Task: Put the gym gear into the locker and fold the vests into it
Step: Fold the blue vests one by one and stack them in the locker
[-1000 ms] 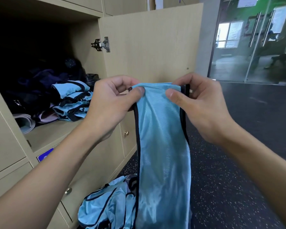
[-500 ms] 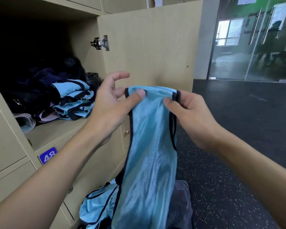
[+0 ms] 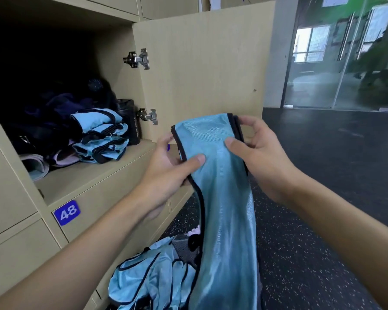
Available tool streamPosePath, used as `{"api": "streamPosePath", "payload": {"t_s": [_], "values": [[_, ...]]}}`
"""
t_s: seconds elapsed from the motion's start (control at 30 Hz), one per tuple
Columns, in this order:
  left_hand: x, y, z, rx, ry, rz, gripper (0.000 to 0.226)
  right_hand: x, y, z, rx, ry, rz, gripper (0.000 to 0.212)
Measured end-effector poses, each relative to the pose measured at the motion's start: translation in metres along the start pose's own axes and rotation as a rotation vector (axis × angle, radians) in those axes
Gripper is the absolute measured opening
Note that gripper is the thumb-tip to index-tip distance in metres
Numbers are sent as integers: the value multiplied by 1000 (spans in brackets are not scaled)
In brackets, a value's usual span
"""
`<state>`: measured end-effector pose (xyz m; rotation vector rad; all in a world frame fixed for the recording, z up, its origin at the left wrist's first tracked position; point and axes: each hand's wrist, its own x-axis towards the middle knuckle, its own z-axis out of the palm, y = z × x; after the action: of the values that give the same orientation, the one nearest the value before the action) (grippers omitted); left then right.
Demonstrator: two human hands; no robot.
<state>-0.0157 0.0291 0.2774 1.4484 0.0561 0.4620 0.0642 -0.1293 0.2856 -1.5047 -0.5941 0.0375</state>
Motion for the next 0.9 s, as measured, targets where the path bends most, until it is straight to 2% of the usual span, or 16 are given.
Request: {"api": "streamPosePath", "payload": {"t_s": [0.07, 0.1, 0.17, 0.2, 0.27, 0.33, 0.43, 0.5, 0.6, 0.73, 0.8, 0.9], "values": [[1, -3, 0, -11, 9, 1, 68, 1, 0, -3, -32, 34, 25, 58], [3, -1, 0, -20, 31, 26, 69, 1, -1, -5, -47, 3, 50, 73], [6, 6, -2, -15, 77, 80, 70, -2, 0, -6, -26, -171, 90, 103], [7, 9, -3, -9, 99, 100, 70, -4, 0, -5, -11, -252, 92, 110], [5, 9, -2, -12, 123, 119, 71, -6, 1, -3, -8, -288, 66, 108], [2, 2, -2, -55, 88, 79, 84, -6, -1, -1, 12, -230, 11, 100], [-6, -13, -1, -76, -96, -47, 103, -5, -4, -2, 36, -140, -43, 93], [-8, -17, 1, -72, -161, -31, 98, -4, -3, -3, 57, -118, -47, 93], [-4, -11, 1, -68, -144, 67, 87, -3, -2, -6, 78, -132, -28, 96], [-1, -1, -4, -42, -87, 157, 79, -5, 0, -9, -11, -286, 69, 104], [2, 1, -7, -8, -53, 177, 77, -6, 0, -8, -37, -288, 63, 98], [3, 2, -10, 31, -31, 162, 74, -4, -1, -10, 39, -194, 26, 81]]}}
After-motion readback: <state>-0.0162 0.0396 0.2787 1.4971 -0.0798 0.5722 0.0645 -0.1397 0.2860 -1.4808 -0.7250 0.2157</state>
